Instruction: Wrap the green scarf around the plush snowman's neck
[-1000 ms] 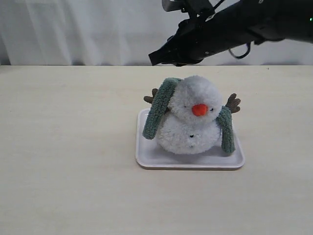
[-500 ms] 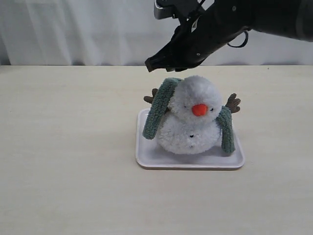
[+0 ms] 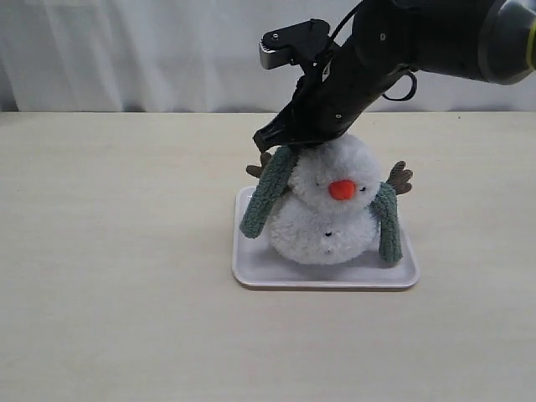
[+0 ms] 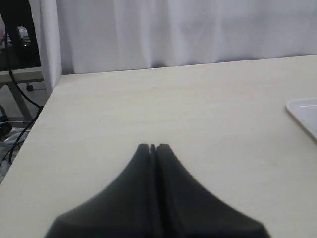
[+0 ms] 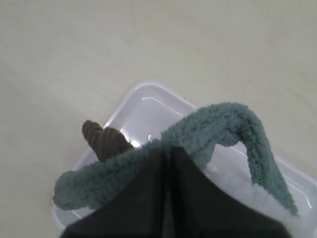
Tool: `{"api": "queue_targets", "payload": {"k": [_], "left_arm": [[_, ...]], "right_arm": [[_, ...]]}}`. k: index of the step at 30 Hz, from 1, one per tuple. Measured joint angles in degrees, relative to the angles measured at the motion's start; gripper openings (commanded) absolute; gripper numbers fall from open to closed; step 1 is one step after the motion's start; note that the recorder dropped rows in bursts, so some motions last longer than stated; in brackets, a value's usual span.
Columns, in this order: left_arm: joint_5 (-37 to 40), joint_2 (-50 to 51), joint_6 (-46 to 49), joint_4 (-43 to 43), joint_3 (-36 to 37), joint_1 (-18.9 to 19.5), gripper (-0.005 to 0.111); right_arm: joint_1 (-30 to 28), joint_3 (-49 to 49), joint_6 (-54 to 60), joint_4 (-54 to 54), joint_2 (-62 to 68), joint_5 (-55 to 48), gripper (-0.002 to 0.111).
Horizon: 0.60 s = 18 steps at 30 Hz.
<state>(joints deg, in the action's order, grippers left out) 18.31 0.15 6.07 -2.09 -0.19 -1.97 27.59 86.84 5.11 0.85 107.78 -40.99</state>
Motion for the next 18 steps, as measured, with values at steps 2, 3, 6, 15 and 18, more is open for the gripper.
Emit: {"api": "queue_targets", "payload": {"k": [2, 3, 6, 15, 18], "left_arm": [[0.0, 0.0, 0.0, 0.0, 0.0, 0.0, 0.000], [0.0, 0.0, 0.0, 0.0, 0.0, 0.0, 0.000], [0.0, 0.0, 0.0, 0.0, 0.0, 0.0, 0.000], [0.0, 0.0, 0.0, 0.0, 0.0, 0.0, 0.000], [0.0, 0.0, 0.0, 0.0, 0.0, 0.0, 0.000]], "right_arm": [[0.0, 0.0, 0.8, 0.0, -0.5, -2.0, 0.004], [0.0, 0.0, 1.3, 0.0, -0.7, -3.1, 0.004], [0.0, 0.0, 2.4, 0.0, -0.8, -5.1, 0.004], [0.0, 0.1, 2.8, 0.0, -0.8, -4.8, 0.004], [0.0, 1.7, 2.8, 0.0, -0.8, -4.5, 0.004]]}}
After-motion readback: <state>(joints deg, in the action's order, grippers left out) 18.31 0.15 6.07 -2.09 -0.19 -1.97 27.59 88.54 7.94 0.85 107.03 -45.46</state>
